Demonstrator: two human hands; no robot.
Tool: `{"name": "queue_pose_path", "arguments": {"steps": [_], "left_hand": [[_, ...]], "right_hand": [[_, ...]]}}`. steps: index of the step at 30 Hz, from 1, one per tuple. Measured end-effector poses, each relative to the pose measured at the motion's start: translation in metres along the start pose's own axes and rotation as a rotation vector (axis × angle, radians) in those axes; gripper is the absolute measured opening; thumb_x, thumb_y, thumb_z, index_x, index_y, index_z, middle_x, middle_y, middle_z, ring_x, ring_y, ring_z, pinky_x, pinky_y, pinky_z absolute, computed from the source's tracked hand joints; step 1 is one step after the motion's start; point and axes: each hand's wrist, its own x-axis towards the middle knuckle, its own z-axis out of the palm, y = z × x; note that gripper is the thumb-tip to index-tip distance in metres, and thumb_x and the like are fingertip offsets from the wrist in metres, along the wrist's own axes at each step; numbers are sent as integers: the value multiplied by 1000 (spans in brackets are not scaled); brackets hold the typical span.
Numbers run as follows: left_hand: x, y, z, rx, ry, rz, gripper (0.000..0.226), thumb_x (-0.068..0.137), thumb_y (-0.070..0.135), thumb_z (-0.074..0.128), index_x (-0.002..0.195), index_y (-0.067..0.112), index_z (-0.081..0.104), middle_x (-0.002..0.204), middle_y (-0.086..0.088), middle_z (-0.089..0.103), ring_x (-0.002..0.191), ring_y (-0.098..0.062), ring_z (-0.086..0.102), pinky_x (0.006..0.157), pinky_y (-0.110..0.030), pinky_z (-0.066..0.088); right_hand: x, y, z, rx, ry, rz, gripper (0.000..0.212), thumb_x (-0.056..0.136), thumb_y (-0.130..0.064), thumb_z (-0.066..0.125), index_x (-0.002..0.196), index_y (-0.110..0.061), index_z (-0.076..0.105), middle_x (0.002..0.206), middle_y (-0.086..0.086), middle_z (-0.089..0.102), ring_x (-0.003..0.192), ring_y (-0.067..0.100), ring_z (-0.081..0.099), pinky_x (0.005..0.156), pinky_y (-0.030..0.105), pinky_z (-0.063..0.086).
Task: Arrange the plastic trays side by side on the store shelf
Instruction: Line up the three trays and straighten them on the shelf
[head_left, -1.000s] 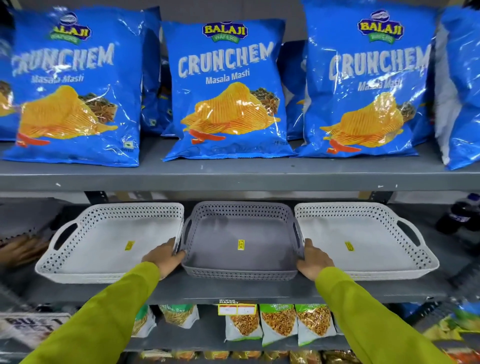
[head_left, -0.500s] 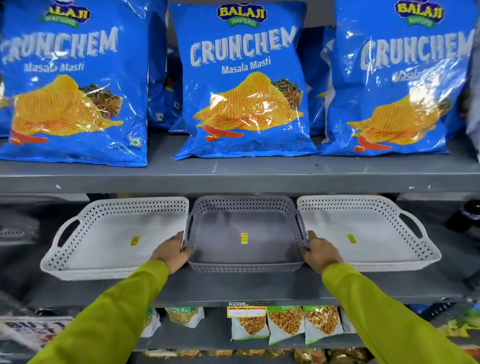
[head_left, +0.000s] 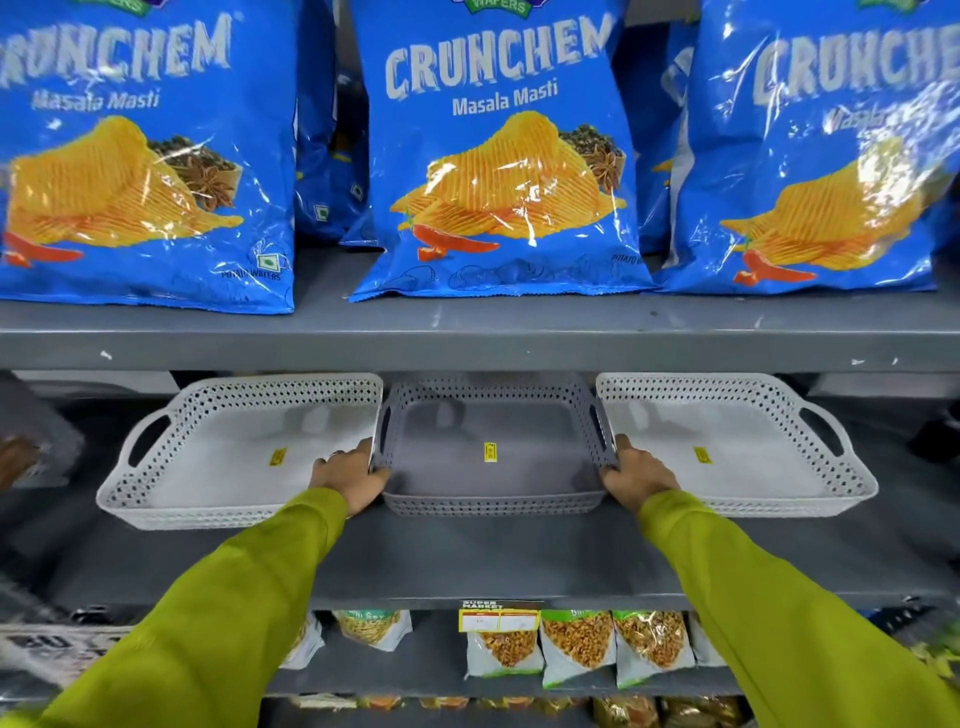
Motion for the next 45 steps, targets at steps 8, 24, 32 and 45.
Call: {"name": "queue_pose_path", "arguments": {"steps": [8, 24, 32, 45], "left_hand": [[-21, -3, 11, 36, -35, -23, 48, 92, 36, 41, 133, 12, 35, 127, -18, 60, 119, -36, 53, 101, -43, 35], [-62, -22, 18, 56, -39, 22, 42, 87, 35, 42, 123, 13, 39, 119, -16, 62, 113, -33, 54, 96, -43, 38], [-69, -25, 19, 75, -24, 29, 43, 86, 37, 41, 123, 15, 39, 118, -14, 63, 112, -32, 54, 95, -43, 38], [-79, -23, 15, 114, 29, 34, 39, 91, 36, 35, 122, 13, 39, 115, -15, 64, 110, -31, 55, 95, -41, 39]], "right_hand": [[-22, 2, 5, 12, -112, 39, 58, 94, -28, 45, 144, -7, 23, 131, 25, 58, 117, 41, 58, 96, 42, 47], [-66, 9, 10, 13, -192, 33, 52, 97, -22, 38, 142, -3, 20, 125, 24, 60, 104, 40, 61, 75, 36, 44], [-81, 12, 10, 22, -186, 4, 35, 94, -21, 42, 123, -6, 32, 114, 24, 63, 96, 40, 62, 71, 36, 42], [-92, 15, 6, 82, -158, 4, 49, 101, -48, 29, 124, -6, 37, 121, 26, 62, 106, 39, 61, 82, 40, 45]]}}
